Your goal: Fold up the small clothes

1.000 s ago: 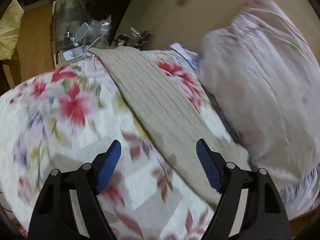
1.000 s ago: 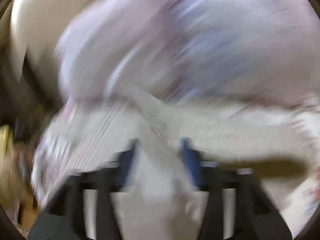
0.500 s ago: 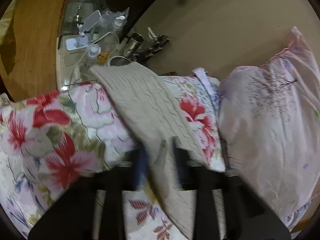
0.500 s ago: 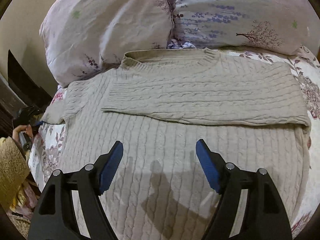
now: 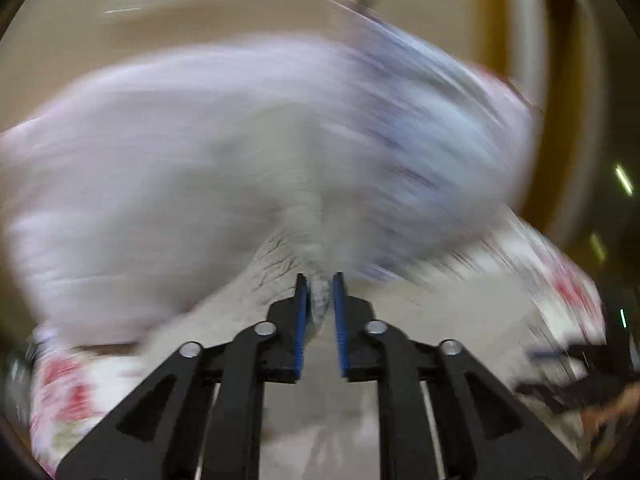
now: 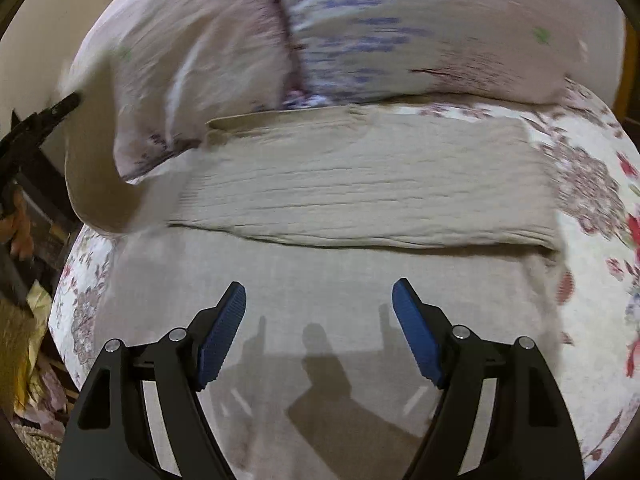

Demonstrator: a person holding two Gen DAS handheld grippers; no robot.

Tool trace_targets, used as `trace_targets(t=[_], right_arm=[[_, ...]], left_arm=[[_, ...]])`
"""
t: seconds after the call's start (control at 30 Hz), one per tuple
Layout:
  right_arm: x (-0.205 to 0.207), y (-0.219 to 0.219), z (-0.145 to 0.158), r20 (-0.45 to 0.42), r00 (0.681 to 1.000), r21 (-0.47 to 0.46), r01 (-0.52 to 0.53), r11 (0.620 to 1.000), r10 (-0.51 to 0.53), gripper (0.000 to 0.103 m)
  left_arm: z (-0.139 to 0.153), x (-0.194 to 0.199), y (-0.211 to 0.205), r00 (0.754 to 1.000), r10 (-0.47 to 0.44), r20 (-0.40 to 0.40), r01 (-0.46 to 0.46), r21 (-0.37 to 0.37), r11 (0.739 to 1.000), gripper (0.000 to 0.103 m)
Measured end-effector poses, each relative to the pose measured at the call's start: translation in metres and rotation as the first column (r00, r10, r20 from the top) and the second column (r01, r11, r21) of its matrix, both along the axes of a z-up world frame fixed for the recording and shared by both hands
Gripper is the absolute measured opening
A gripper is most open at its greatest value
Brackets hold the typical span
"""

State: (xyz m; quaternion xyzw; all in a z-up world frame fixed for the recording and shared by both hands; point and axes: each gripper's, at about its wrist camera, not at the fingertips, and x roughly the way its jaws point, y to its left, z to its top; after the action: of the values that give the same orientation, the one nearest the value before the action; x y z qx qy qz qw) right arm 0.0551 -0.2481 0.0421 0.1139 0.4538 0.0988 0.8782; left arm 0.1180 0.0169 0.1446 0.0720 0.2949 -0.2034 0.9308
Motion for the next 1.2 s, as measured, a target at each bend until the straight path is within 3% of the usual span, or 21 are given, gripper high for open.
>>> trace_targets(t=[0.07, 0.13, 0.17, 0.2, 0.27, 0.3, 0.37, 0.47, 0.53, 0.57, 0.67, 0.8, 0.83, 0.9, 0.97, 1.07, 1.1, 1.2], right_arm=[[-0.003, -0.018, -0.004, -0.024, 0.999, 0.004, 0.034, 0.999, -0.034, 0.079], [-0.016, -0.046, -0.003, -0.039, 0.996, 0.011, 0.084, 0.996, -0.084, 0.079], [-0.022, -0.057, -0.002, -0.039, 0.994, 0.015, 0.103, 0.995, -0.102, 0.079], [-0.032, -0.07, -0.002, -0.044, 0.991, 0.02, 0.127, 0.992, -0.126, 0.079], [-0.051, -0.095, -0.007, -0.084, 0.983, 0.05, 0.169, 0.984, -0.164, 0.079], [-0.059, -0.104, -0.012, -0.113, 0.978, 0.076, 0.182, 0.98, -0.173, 0.079], [-0.075, -0.118, -0.025, -0.183, 0.968, 0.155, 0.201, 0.967, -0.172, 0.078], [-0.101, -0.122, -0.038, -0.233, 0.965, 0.287, 0.19, 0.939, -0.124, 0.063], [-0.111, -0.119, -0.044, -0.278, 0.958, 0.38, 0.171, 0.909, -0.064, 0.049], [-0.12, -0.117, -0.051, -0.304, 0.952, 0.436, 0.162, 0.885, -0.025, 0.042], [-0.142, -0.105, -0.069, -0.369, 0.925, 0.548, 0.135, 0.825, 0.094, 0.022], [-0.16, -0.095, -0.08, -0.405, 0.896, 0.608, 0.115, 0.786, 0.182, 0.01], [-0.158, -0.093, -0.078, -0.398, 0.898, 0.611, 0.108, 0.785, 0.187, 0.009], [-0.144, -0.09, -0.067, -0.351, 0.919, 0.625, 0.086, 0.776, 0.18, 0.009], [-0.123, -0.091, -0.051, -0.293, 0.943, 0.635, 0.065, 0.77, 0.161, 0.008], [-0.073, -0.101, -0.013, -0.157, 0.985, 0.66, 0.046, 0.75, 0.078, 0.008], [-0.053, -0.105, -0.002, -0.123, 0.991, 0.666, 0.047, 0.745, 0.048, 0.008], [0.014, -0.113, 0.032, -0.019, 0.996, 0.635, 0.076, 0.769, -0.083, 0.008]], left_arm=[[-0.039, -0.002, -0.069, 0.988, -0.106, -0.114, 0.121, 0.137, 0.983, 0.021], [-0.061, -0.012, -0.084, 0.981, -0.109, -0.162, 0.139, 0.186, 0.973, 0.021], [-0.068, -0.02, -0.073, 0.982, -0.071, -0.174, 0.102, 0.176, 0.979, 0.026], [-0.071, -0.026, -0.056, 0.984, -0.021, -0.178, 0.051, 0.17, 0.984, 0.043], [-0.076, -0.047, -0.014, 0.977, 0.122, -0.174, -0.09, 0.179, 0.98, 0.059], [-0.079, -0.057, 0.009, 0.966, 0.181, -0.184, -0.147, 0.184, 0.972, 0.06], [-0.091, -0.081, 0.047, 0.925, 0.294, -0.241, -0.25, 0.197, 0.948, 0.063], [-0.113, -0.115, 0.089, 0.843, 0.393, -0.367, -0.352, 0.175, 0.919, 0.062], [-0.123, -0.138, 0.106, 0.806, 0.391, -0.444, -0.379, 0.12, 0.918, 0.056], [-0.128, -0.152, 0.112, 0.79, 0.365, -0.494, -0.384, 0.067, 0.921, 0.048], [-0.132, -0.189, 0.111, 0.776, 0.273, -0.568, -0.38, -0.076, 0.922, 0.037], [-0.14, -0.219, 0.106, 0.738, 0.195, -0.645, -0.39, -0.173, 0.904, 0.02], [-0.141, -0.222, 0.105, 0.731, 0.184, -0.657, -0.393, -0.184, 0.901, 0.019], [-0.143, -0.221, 0.096, 0.714, 0.145, -0.685, -0.386, -0.212, 0.898, 0.008], [-0.137, -0.209, 0.089, 0.729, 0.102, -0.677, -0.364, -0.257, 0.895, 0.007], [-0.109, -0.159, 0.088, 0.81, 0.073, -0.581, -0.304, -0.312, 0.9, 0.007], [-0.094, -0.13, 0.091, 0.841, 0.088, -0.533, -0.307, -0.338, 0.89, 0.007], [-0.062, -0.055, 0.099, 0.895, 0.172, -0.413, -0.343, -0.387, 0.856, 0.01]])
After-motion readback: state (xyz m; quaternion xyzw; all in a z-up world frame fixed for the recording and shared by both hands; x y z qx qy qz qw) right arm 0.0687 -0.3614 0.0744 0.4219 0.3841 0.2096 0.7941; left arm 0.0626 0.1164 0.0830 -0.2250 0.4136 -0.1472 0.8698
